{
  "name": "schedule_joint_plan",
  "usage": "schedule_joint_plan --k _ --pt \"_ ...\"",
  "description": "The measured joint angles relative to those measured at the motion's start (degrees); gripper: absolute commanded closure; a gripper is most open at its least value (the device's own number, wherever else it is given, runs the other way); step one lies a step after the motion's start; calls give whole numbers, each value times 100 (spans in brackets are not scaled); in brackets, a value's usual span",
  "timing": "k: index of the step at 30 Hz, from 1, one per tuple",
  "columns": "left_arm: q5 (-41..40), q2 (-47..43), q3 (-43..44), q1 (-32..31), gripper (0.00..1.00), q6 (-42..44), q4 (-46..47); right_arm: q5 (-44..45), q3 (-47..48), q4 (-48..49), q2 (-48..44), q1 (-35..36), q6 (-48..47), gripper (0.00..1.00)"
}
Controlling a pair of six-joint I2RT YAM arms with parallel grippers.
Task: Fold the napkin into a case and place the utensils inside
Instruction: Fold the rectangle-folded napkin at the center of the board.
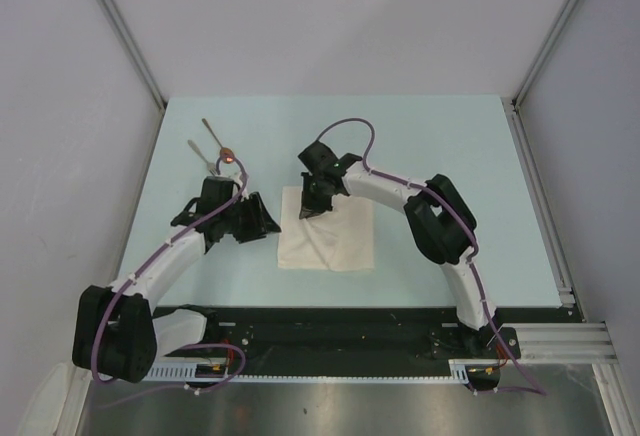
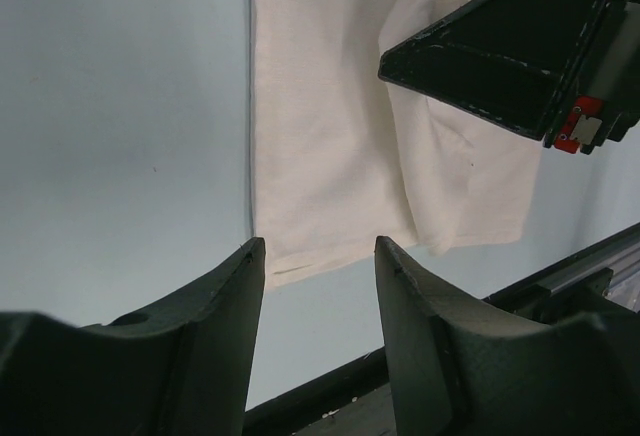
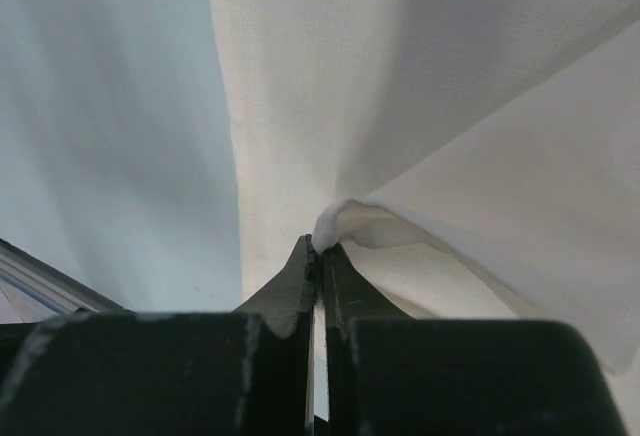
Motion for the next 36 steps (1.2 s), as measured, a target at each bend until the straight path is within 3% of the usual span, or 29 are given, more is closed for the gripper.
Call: schedule_joint_plan --k 25,36 --pt "-20 -105 -284 0 47 -35 101 -109 485 116 402 -37 85 100" --pt "-24 -179 -284 0 47 -37 101 -164 570 114 531 -39 81 94"
